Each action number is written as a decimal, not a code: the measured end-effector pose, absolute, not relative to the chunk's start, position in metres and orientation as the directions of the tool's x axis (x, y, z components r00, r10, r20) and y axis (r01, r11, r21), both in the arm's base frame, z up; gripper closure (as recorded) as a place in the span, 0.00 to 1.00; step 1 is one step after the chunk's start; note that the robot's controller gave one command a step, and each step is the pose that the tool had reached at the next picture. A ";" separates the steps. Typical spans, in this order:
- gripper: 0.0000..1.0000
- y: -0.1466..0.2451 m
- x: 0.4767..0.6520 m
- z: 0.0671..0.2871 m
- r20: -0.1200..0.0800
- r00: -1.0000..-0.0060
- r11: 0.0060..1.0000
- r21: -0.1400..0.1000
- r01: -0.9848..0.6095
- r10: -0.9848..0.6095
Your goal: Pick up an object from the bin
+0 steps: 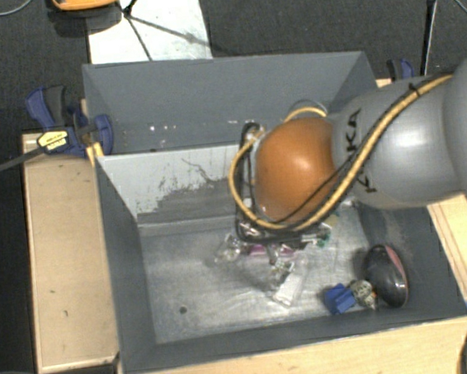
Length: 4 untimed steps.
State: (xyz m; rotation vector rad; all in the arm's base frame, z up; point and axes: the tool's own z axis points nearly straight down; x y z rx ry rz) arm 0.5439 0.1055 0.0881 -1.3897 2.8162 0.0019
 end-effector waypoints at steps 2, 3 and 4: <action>0.00 -0.010 0.594 0.099 -0.004 -0.363 0.363 -0.003 -0.932 -0.932; 0.00 -0.057 0.586 0.073 -0.010 -0.349 0.349 -0.002 -0.937 -0.937; 1.00 -0.055 0.586 0.074 -0.009 -0.351 0.351 -0.003 -0.936 -0.936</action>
Offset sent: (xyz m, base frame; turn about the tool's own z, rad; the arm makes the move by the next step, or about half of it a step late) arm 0.0144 -0.0419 0.0264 -0.2199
